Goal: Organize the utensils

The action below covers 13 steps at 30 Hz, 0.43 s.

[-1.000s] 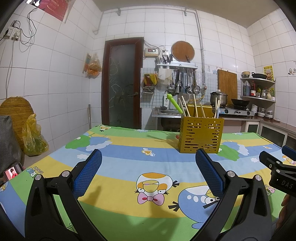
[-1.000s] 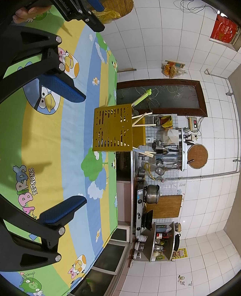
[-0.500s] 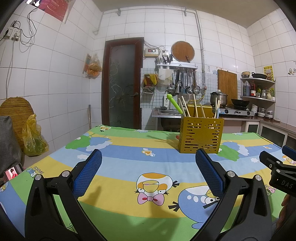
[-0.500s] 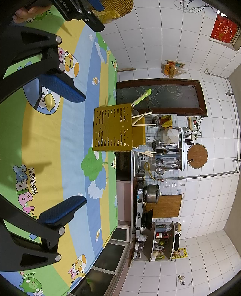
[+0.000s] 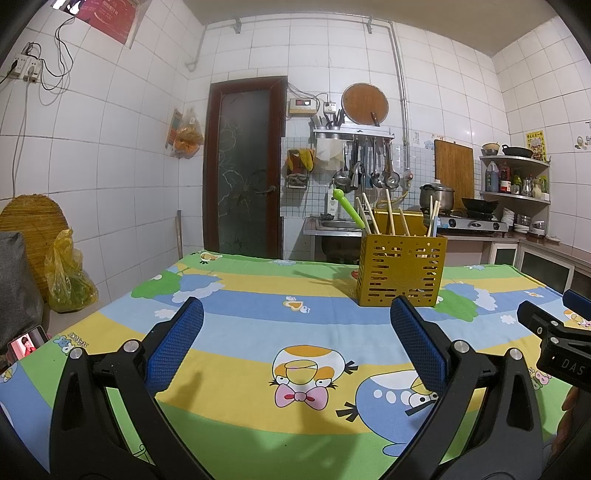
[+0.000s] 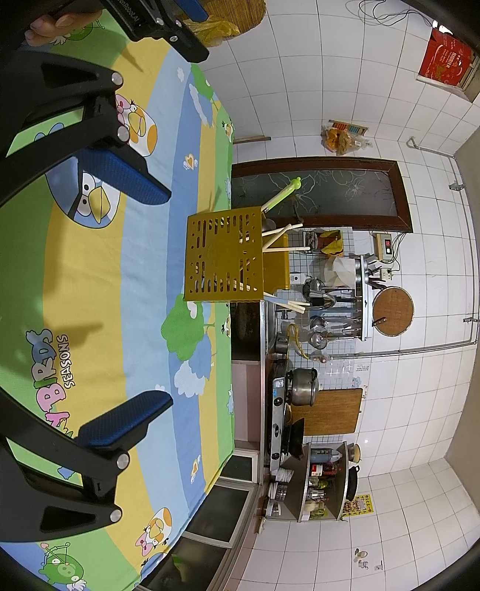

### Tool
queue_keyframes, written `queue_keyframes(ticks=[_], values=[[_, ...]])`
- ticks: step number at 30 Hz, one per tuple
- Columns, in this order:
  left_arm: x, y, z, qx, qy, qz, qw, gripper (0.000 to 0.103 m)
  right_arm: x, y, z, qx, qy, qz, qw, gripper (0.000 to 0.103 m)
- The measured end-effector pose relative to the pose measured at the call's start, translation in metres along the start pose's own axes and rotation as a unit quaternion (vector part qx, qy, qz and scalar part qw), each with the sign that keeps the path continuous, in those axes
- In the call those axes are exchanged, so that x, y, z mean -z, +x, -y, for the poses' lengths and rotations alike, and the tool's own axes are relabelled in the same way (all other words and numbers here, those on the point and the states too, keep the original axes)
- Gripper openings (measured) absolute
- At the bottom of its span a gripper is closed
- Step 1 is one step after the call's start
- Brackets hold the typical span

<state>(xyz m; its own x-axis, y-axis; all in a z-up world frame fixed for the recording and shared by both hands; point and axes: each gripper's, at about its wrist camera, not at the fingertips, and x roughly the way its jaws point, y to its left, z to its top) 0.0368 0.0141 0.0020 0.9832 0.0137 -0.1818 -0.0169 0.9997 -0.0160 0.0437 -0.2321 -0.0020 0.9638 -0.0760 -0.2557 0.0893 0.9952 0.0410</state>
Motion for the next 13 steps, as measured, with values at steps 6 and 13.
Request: queue_keyframes(ticks=[6, 13], values=[[-0.0013, -0.0009, -0.0002, 0.000, 0.000, 0.000, 1.0000, 0.098, 0.0002, 0.0000, -0.0001, 0.000, 0.000, 0.000, 1.000, 0.098], [-0.0046, -0.0008, -0.0008, -0.002, 0.000, -0.001, 1.0000, 0.098, 0.0003, 0.0001, -0.0001, 0.000, 0.000, 0.000, 1.000, 0.098]])
